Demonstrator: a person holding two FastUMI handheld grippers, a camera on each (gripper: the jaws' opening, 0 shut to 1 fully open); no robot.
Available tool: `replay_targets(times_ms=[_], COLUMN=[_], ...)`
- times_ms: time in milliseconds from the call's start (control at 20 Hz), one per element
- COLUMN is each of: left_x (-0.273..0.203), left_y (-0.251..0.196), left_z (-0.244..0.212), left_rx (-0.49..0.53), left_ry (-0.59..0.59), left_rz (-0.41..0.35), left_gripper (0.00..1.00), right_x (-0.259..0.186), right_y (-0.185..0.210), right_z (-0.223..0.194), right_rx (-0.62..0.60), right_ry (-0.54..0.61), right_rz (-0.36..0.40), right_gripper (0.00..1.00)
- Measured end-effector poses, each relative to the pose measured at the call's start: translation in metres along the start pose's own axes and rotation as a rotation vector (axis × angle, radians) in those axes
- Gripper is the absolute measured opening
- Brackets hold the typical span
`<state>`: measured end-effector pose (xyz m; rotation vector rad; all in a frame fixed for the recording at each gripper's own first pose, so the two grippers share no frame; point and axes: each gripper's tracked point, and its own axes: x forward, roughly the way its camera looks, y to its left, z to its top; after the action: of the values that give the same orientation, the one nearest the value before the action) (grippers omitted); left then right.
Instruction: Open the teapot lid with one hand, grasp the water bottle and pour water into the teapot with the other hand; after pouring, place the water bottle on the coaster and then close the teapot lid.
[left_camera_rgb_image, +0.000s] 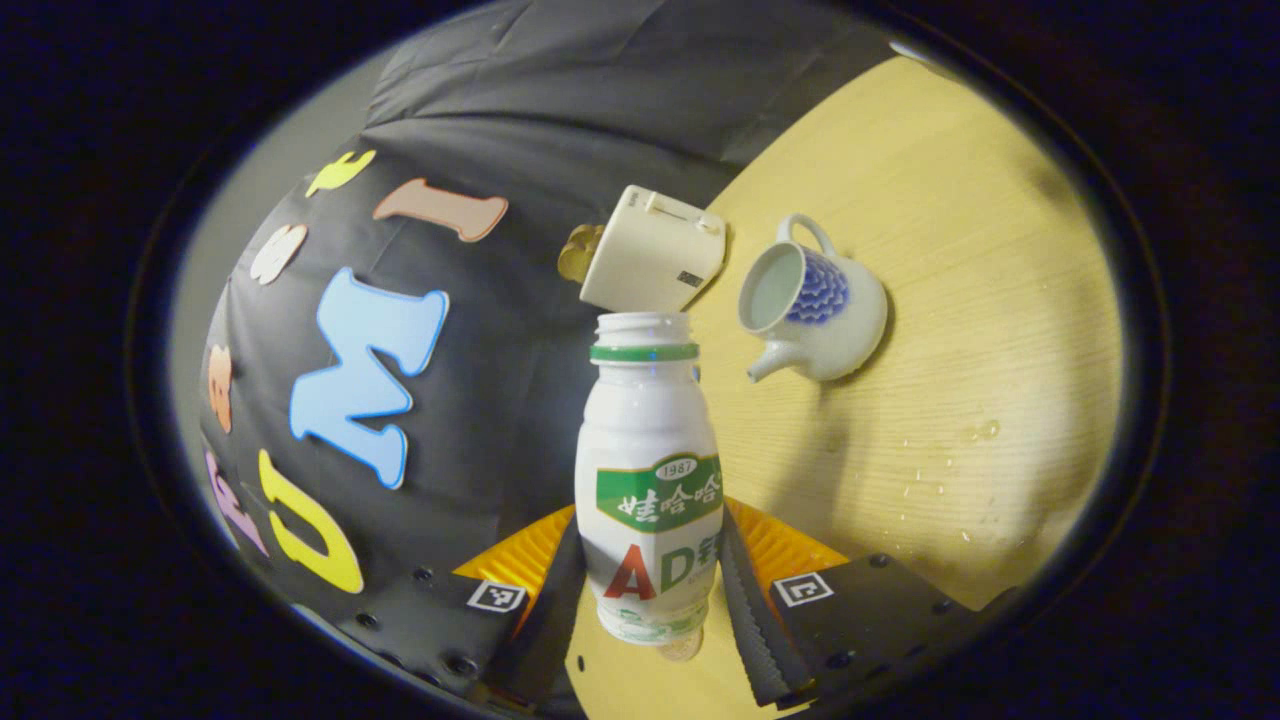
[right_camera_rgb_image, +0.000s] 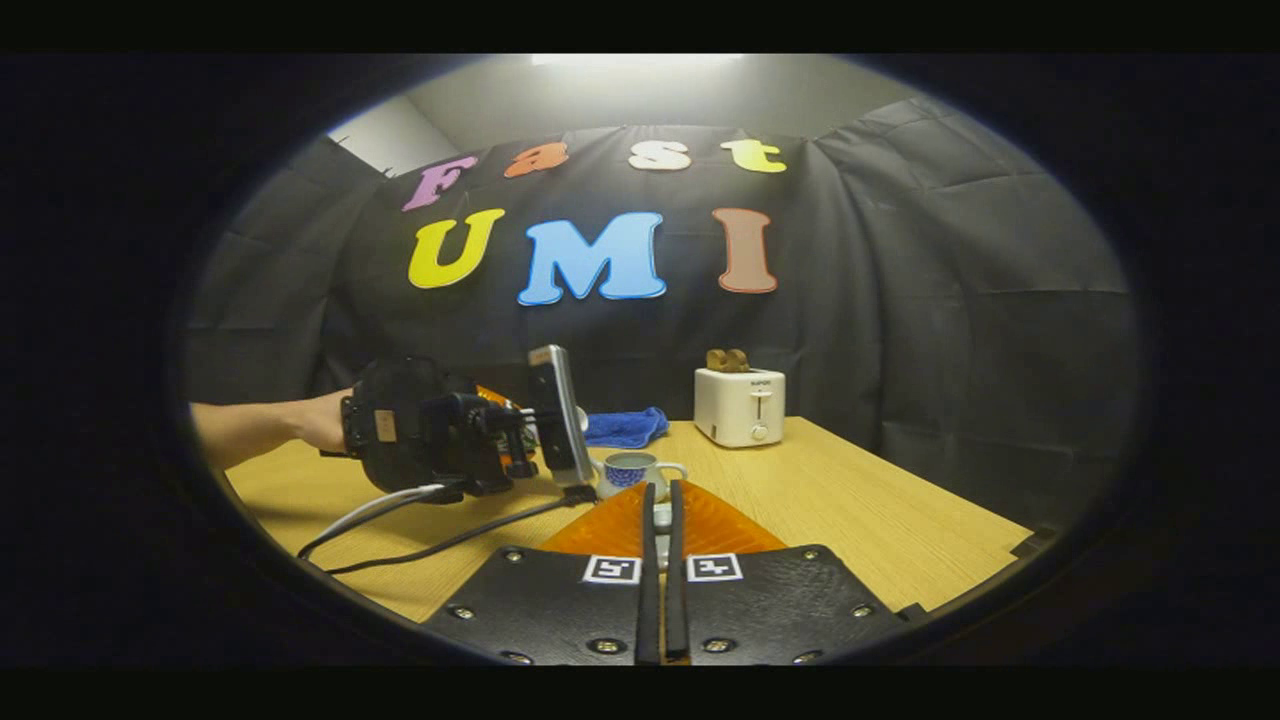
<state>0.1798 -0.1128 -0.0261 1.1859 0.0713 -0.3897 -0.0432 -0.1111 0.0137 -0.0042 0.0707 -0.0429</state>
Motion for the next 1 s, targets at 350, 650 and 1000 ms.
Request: replay_targets(times_ms=[350, 650, 1000], left_x=[-0.026, -0.037, -0.068], left_y=[0.004, 0.007, 0.047], left_z=[-0.041, -0.053, -0.058], left_rx=[-0.225, -0.447, -0.655], left_ry=[0.041, 0.007, -0.091], left_rz=[0.041, 0.058, 0.150], left_gripper=[0.82, 0.75, 0.82], right_x=[0.046, 0.093, 0.149], right_y=[0.018, 0.033, 0.033], right_z=[0.009, 0.014, 0.016], right_rx=[-0.007, -0.046, -0.080], right_ry=[0.016, 0.023, 0.020], right_rz=[0.049, 0.069, 0.053], right_gripper=[0.00, 0.02, 0.02])
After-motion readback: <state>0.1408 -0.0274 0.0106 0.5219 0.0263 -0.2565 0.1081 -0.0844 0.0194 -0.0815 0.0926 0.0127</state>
